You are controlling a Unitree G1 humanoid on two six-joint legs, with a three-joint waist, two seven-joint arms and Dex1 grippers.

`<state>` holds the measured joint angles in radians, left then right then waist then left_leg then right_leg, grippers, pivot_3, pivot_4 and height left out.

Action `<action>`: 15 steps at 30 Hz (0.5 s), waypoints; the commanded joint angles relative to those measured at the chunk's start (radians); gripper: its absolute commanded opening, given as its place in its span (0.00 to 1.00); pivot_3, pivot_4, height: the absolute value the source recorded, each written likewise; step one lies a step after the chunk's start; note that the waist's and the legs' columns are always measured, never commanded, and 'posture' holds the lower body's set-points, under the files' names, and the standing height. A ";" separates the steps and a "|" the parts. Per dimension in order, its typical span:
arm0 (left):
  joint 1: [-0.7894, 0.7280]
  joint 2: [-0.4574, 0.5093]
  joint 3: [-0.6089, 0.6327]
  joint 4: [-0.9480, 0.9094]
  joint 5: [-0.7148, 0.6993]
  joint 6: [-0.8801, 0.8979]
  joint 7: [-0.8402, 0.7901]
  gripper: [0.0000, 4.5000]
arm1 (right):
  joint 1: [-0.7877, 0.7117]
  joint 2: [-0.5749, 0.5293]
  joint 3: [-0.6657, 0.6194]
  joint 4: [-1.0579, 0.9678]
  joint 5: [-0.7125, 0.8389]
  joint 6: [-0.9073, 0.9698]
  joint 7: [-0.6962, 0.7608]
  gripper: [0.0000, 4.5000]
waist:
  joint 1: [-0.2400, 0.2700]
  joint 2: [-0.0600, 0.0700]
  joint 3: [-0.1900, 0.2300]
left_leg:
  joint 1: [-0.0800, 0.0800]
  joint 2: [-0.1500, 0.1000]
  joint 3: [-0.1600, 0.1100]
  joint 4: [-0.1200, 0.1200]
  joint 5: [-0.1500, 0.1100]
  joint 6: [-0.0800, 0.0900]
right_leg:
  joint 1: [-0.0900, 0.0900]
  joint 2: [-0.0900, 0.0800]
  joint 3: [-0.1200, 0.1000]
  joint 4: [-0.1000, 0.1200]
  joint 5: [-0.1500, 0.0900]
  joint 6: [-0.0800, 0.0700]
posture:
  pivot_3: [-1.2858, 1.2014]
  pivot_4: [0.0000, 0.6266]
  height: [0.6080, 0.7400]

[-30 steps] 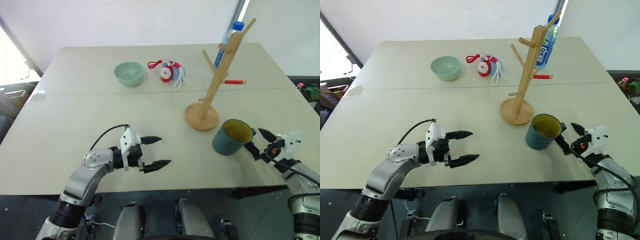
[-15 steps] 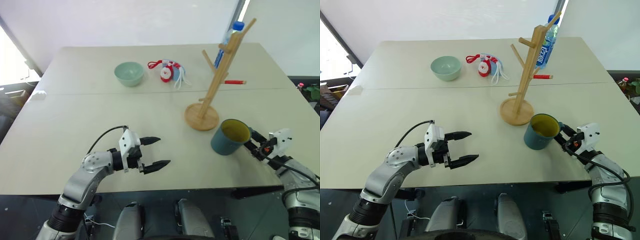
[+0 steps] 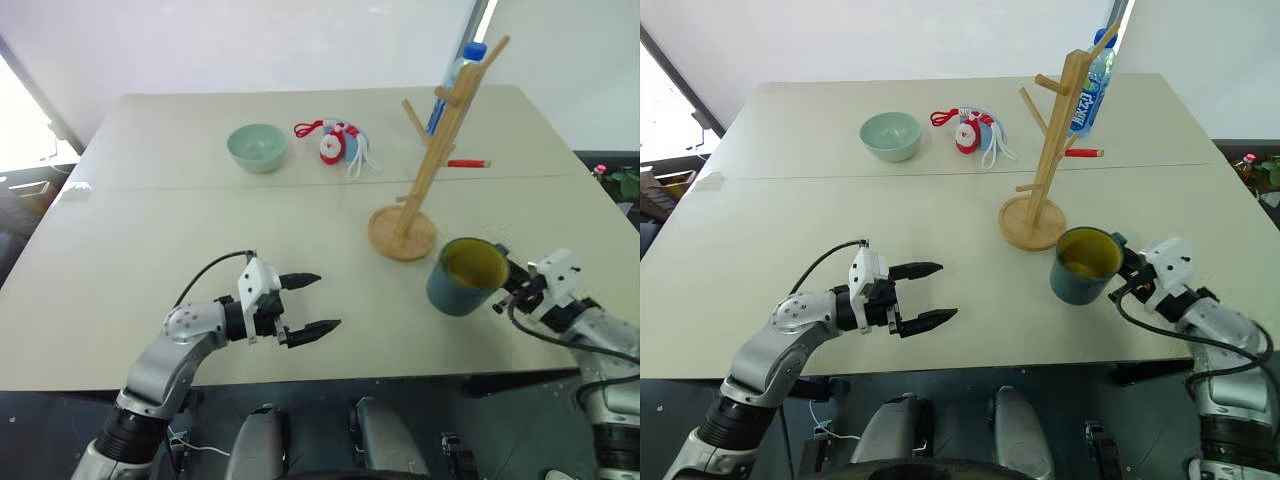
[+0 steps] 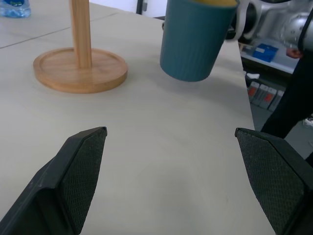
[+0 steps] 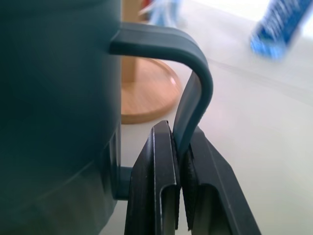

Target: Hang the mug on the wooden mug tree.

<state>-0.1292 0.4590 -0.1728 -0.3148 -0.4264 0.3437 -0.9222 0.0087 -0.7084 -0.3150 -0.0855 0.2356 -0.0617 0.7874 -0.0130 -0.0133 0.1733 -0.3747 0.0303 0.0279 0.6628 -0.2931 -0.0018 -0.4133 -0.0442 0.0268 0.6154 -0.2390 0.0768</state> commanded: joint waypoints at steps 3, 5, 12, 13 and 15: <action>-0.038 -0.004 -0.002 0.017 -0.009 -0.016 -0.027 1.00 | -0.045 -0.107 0.003 -0.146 -0.084 -0.017 -0.007 0.01 | 0.001 -0.001 0.000 | 0.000 0.000 0.000 0.000 0.000 0.000 | 0.000 0.000 0.000 0.000 0.000 0.000 | 0.52 0.24 1.00; -0.051 -0.010 -0.003 0.026 -0.008 -0.021 -0.030 1.00 | -0.063 -0.124 -0.001 -0.155 -0.090 -0.009 -0.012 0.01 | 0.002 -0.001 0.000 | 0.000 0.000 0.000 0.000 0.000 0.000 | 0.000 0.000 0.000 0.000 0.000 0.000 | 0.52 0.24 1.00; -0.122 -0.039 0.034 0.018 -0.047 -0.009 -0.018 1.00 | -0.169 -0.179 -0.002 -0.134 -0.099 0.024 -0.009 0.01 | 0.002 -0.001 0.000 | -0.001 -0.001 0.000 0.000 0.000 0.000 | 0.000 0.000 0.000 0.000 0.000 0.000 | 0.52 0.24 1.00; -0.135 -0.042 0.039 0.018 -0.052 -0.006 -0.016 1.00 | -0.184 -0.184 -0.004 -0.124 -0.099 0.025 -0.011 0.01 | 0.002 -0.001 0.000 | -0.001 -0.001 0.000 0.000 0.000 0.000 | 0.000 0.000 0.000 0.000 0.000 0.000 | 0.52 0.24 1.00; -0.159 -0.045 0.037 0.023 -0.049 -0.011 -0.014 1.00 | -0.208 -0.187 -0.008 -0.101 -0.092 0.024 -0.014 0.01 | 0.002 -0.001 0.000 | 0.000 -0.001 0.000 0.000 0.000 0.000 | 0.000 0.000 0.000 0.000 0.000 0.000 | 0.52 0.24 1.00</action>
<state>-0.2737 0.4183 -0.1598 -0.2691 -0.4615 0.3412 -0.9387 -0.1799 -0.8833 -0.2936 -0.1929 0.1324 -0.0326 0.7835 -0.0112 -0.0143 0.1738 -0.3753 0.0296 0.0277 0.6631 -0.2931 -0.0018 -0.4128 -0.0440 0.0264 0.6150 -0.2389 0.0767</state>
